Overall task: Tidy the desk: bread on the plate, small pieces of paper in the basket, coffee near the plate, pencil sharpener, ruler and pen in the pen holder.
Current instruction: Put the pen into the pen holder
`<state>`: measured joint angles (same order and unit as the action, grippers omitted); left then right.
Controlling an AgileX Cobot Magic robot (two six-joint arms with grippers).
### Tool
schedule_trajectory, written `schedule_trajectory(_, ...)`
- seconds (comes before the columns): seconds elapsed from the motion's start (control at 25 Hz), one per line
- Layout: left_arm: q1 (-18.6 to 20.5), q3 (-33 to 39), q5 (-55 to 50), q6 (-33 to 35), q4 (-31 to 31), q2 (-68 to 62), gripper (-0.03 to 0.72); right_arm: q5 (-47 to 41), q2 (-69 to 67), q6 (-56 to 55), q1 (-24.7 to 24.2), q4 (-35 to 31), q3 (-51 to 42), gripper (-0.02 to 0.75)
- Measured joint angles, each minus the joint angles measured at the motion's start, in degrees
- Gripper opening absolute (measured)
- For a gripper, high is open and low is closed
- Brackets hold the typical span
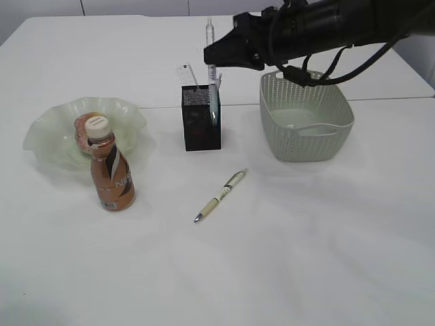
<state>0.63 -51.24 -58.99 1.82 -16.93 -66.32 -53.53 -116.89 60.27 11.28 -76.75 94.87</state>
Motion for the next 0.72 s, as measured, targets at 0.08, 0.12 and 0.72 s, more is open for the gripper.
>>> schedule_trajectory(0.08,0.0,0.0,-0.3,0.0,0.0,0.0,0.370,0.9,-0.7,5.6,0.0,-6.0,0.0,0.088)
schedule_trajectory(0.12,0.0,0.0,-0.7,0.0,0.0,0.0,0.370,1.2,-1.3,8.4,0.0,-9.4,0.0,0.088)
schedule_trajectory(0.72,0.0,0.0,-2.7,0.0,2.1,0.0,0.370,3.5,-13.0,32.7,0.0,-24.2,7.2,0.088)
